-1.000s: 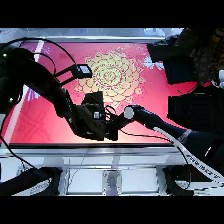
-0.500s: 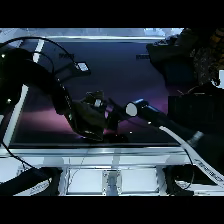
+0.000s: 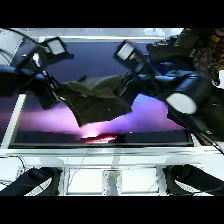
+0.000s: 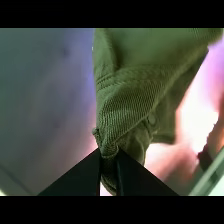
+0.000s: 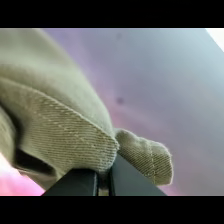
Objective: Fold the clothes and pants, and hang the long-sleeved shirts on hangers.
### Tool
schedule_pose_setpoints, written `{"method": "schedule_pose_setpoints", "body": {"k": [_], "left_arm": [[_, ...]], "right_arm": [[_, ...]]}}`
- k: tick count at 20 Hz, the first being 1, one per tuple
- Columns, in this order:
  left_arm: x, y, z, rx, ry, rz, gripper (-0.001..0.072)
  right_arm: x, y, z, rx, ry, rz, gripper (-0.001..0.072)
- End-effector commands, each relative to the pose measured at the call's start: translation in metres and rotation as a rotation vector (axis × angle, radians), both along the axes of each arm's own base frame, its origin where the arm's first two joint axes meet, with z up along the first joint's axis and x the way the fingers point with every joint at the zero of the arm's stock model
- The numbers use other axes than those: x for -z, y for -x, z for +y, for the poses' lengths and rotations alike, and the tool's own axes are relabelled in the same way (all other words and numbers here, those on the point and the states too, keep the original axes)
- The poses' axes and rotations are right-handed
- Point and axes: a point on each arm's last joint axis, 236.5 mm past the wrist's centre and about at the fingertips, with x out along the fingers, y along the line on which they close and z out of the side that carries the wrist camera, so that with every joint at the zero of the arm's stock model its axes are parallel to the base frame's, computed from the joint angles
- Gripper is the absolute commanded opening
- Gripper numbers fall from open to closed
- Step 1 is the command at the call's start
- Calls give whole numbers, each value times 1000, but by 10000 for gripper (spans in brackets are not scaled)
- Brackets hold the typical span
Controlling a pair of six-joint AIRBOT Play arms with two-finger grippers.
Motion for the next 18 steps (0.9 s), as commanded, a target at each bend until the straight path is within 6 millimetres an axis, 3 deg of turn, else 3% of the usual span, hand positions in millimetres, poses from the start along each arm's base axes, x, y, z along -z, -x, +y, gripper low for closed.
{"method": "schedule_pose_setpoints", "body": {"k": [1,3,6,8,14,18], "left_arm": [[-29,37,1,42,83,-54,73],[-26,59,10,-1,109,4,73],[-5,96,25,-104,108,188,73],[-7,101,20,-120,155,211,73],[-2,100,4,-204,247,309,73],[-37,83,-24,-98,378,173,73]], "right_arm": [[-27,34,-27,34,6,5,14],[-29,61,-32,25,25,36,14],[-26,103,-39,18,41,138,14],[-30,122,-37,7,33,183,15],[-50,140,-22,-9,-78,215,14],[-63,130,-18,-4,-107,160,14]]}}
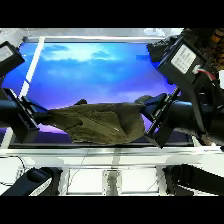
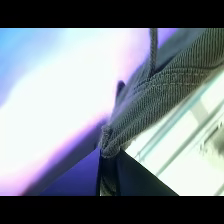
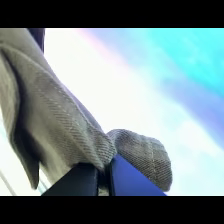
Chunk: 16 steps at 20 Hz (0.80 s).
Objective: Fold the clothes and pants, and hang the long-sleeved shirts on hangers.
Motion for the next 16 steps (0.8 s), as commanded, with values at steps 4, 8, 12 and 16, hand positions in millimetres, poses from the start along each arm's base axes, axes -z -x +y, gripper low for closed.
{"method": "schedule_pose_setpoints", "body": {"k": [4,8,12,16], "left_arm": [[-47,-17,-33,68,167,-186,73],[-45,-29,-21,2,136,-202,73],[-27,-69,17,-191,-2,-206,74],[-17,-61,-14,-111,68,-115,73]], "right_arm": [[-8,-5,9,14,-39,-17,14],[-18,-19,8,66,-69,-63,15],[-13,-40,4,139,-33,-95,14],[-10,-46,2,160,-11,-103,14]]}}
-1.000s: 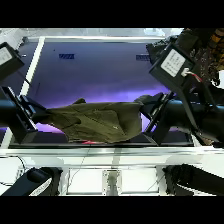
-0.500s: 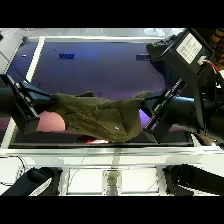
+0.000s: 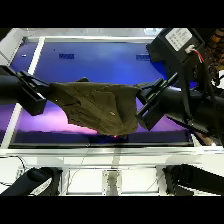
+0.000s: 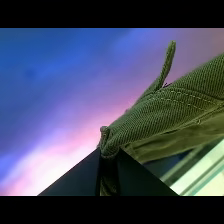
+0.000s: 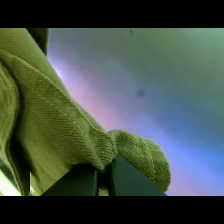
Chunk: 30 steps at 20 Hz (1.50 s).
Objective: Fold the clothes and pants, and hang the long-sleeved shirts on hangers.
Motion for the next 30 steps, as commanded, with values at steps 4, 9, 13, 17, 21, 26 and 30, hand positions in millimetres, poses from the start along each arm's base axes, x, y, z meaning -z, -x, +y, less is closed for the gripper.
{"method": "schedule_pose_setpoints", "body": {"k": [4,9,13,17,21,26,30], "left_arm": [[23,-42,27,-137,-141,12,74],[48,-124,27,-186,-283,-78,74],[64,-212,2,-175,-332,-259,74],[127,-279,-4,-207,-333,-256,74],[191,-318,4,-214,-353,-214,74],[206,-339,-9,-190,-320,-263,73],[218,-334,-8,-131,-385,-245,73]], "right_arm": [[12,-35,-16,119,51,-5,14],[44,-118,-25,243,118,-27,15],[68,-198,-31,303,108,-93,14],[110,-258,-53,380,96,-83,14],[138,-298,-46,363,70,-117,14],[191,-317,-42,358,113,-57,14],[233,-306,-61,365,244,59,15]]}}
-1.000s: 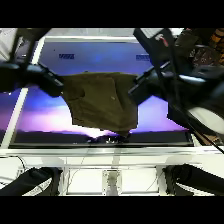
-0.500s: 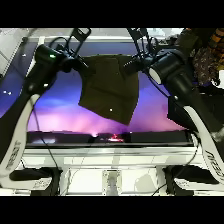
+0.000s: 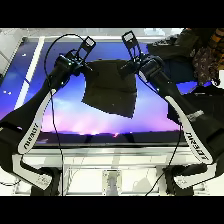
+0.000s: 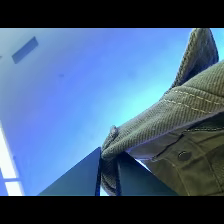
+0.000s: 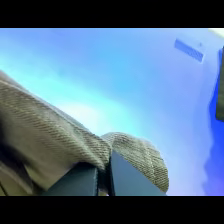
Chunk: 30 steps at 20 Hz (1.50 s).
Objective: Fold the clothes and pants, and hang the long-sleeved shirts on hangers.
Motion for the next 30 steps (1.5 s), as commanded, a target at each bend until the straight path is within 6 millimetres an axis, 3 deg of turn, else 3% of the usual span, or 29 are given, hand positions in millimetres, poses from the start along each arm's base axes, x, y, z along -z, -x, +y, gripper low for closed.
{"method": "schedule_pose_setpoints", "body": {"k": [1,4,7,9,12,16,21,23,25,30], "left_arm": [[17,4,-8,99,-71,39,73],[63,43,-23,242,-98,245,72],[98,77,-8,242,-137,394,70],[109,95,8,238,-187,427,70],[112,121,30,257,-251,455,71],[128,160,47,306,-324,595,72],[142,171,47,311,-313,633,74],[142,176,55,304,-341,663,74],[142,180,64,298,-379,684,74],[128,177,65,304,-384,648,74]], "right_arm": [[40,12,-18,10,94,142,14],[65,34,-41,-6,154,299,14],[93,65,-52,-34,155,476,15],[117,93,-52,-67,163,595,14],[146,136,-33,-137,114,730,15],[177,194,-40,-168,134,926,15],[183,214,-26,-183,58,988,21],[180,232,-26,-192,51,1068,22],[175,253,-22,-231,37,1151,22],[161,285,-6,-276,-46,1283,47]]}}
